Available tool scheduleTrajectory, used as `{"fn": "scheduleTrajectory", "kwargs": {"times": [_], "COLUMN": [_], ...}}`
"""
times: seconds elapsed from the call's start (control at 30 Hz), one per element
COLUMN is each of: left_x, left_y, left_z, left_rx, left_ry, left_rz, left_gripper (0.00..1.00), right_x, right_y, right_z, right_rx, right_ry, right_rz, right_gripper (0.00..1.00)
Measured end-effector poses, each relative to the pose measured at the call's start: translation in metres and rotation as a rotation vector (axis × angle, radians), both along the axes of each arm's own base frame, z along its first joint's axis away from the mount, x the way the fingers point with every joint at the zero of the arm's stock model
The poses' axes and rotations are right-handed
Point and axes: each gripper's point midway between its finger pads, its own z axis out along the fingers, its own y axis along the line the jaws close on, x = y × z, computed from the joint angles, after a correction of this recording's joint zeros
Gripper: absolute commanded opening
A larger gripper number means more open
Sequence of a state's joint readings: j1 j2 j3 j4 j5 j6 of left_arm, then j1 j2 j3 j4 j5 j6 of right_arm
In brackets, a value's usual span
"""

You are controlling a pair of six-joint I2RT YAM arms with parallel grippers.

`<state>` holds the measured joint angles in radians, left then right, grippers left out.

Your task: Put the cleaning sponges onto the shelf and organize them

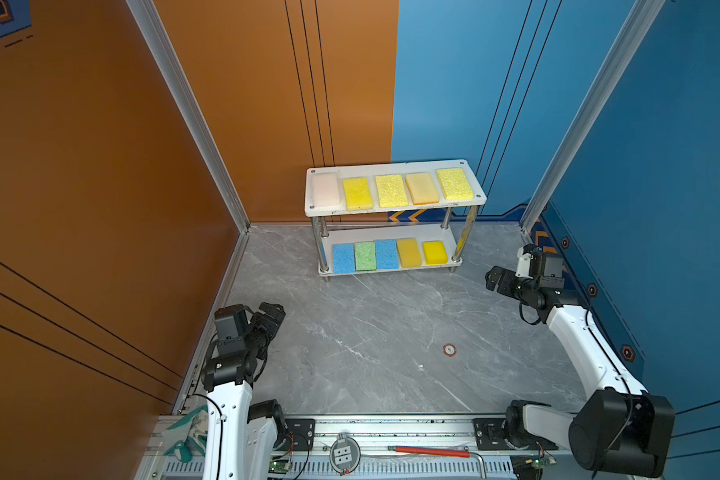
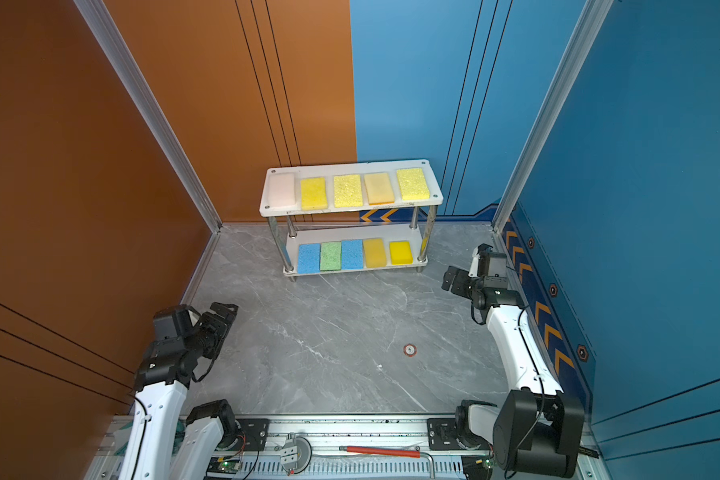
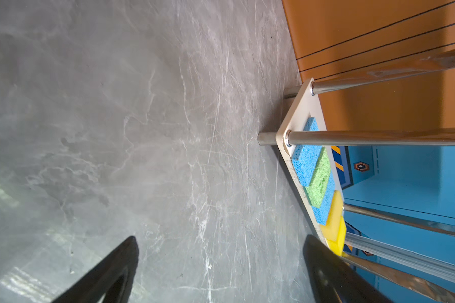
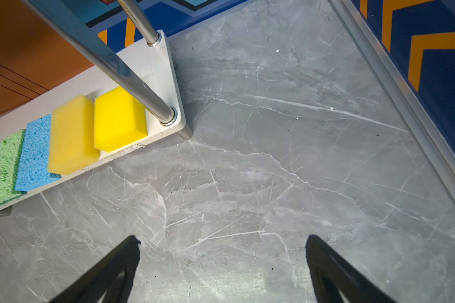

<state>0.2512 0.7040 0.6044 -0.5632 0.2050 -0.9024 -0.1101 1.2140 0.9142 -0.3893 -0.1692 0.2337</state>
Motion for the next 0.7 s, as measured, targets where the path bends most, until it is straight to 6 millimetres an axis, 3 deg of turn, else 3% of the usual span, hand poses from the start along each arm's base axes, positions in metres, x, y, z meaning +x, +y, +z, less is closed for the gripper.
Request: {"fn": "scheduleTrajectory", "kwargs": {"times": [0.27,0.43,0.7], "left_x": [0.03,0.048,0.07], "left_y": [0.018,0.027,0.032], "left_z": [-0.015,-0.009,0.007], "left_rx": [0.226,0.367,0.553], "left_ry": [0.051,0.021,-0.047], "left_rz": [-0.052,-0.082,-0.138], "left_gripper": [0.98,0.98,0.98], "right_x": [0.008,0.014,0.024], "right_y": [-0.002,0.002,0.006], "right_z": [0.002,0.006,-0.01], "right_rx": [-0.043,-0.073,-0.082], "right_ry": [-0.062,-0.09,-0.062], "right_rz": [0.017,0.05,0.078], "right_gripper": [1.0,1.0,1.0]}}
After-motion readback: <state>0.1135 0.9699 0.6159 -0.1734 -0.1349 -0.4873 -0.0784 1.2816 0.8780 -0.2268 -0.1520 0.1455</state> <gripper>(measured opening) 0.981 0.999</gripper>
